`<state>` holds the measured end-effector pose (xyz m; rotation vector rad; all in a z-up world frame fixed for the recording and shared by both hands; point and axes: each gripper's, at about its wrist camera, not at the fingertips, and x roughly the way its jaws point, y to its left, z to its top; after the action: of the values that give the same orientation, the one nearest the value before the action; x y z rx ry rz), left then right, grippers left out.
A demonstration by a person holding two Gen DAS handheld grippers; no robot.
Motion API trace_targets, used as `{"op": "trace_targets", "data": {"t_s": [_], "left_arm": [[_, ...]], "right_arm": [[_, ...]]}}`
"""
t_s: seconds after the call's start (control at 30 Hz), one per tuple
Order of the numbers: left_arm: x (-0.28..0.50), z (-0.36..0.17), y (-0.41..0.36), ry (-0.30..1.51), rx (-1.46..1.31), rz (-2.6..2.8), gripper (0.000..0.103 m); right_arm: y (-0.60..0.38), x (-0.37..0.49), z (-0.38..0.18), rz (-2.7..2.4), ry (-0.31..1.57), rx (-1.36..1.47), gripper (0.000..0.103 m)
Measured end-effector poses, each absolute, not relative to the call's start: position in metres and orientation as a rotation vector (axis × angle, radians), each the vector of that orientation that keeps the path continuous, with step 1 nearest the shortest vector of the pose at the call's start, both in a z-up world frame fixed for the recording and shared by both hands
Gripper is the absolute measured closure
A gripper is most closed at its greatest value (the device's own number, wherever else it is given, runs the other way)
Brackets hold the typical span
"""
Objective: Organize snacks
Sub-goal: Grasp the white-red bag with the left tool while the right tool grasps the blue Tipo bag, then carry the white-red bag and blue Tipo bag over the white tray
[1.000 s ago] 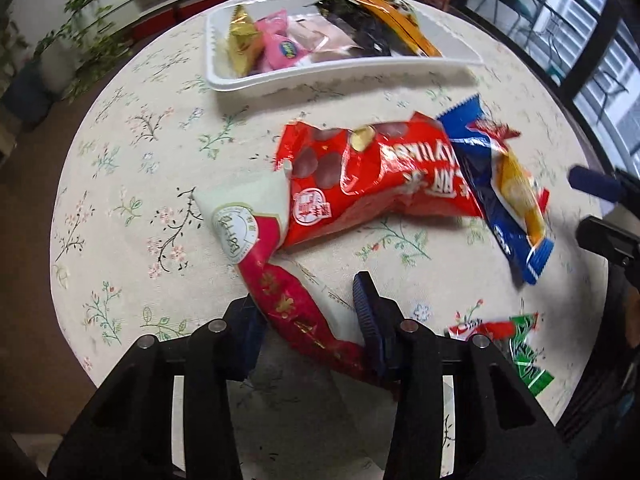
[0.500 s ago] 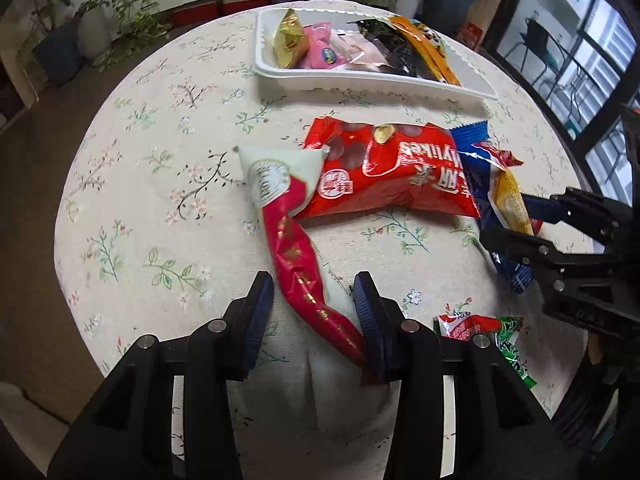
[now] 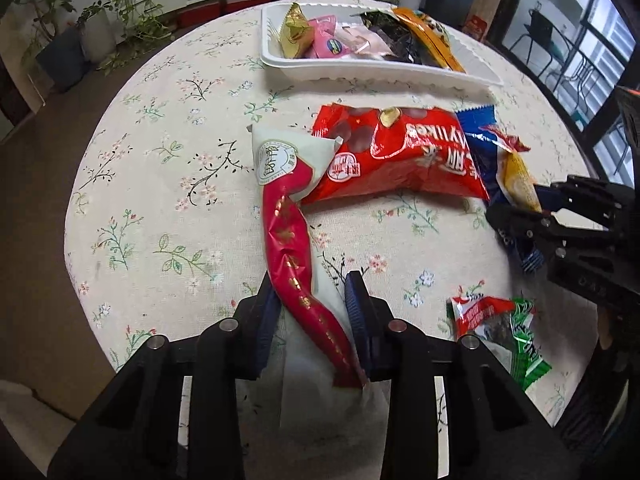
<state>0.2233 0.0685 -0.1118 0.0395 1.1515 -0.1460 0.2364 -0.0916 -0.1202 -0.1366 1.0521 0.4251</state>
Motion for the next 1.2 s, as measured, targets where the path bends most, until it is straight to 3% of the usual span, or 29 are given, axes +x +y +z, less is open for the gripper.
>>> {"op": "trace_targets", "data": {"t_s": [0.3,0.67,1.2], "left_arm": [[0.215,-0.112,0.07,1.125,0.035,-0.145,0.072],[0.217,-0.111,0.083,1.129,0.007,-0.238,0.083],[0.204,-0.098,0.097,1.082,-0.108,-0.29,0.084]], "right_arm": [[-0.087,0.236,-0.12,0.421,1.06,-0.158,0.07],[-0.089,0.23,-0.115,0.43,1.048,-0.105,0.074],[-0.109,0.209,-0.098,0.433,1.03,0.001,0.074]]}}
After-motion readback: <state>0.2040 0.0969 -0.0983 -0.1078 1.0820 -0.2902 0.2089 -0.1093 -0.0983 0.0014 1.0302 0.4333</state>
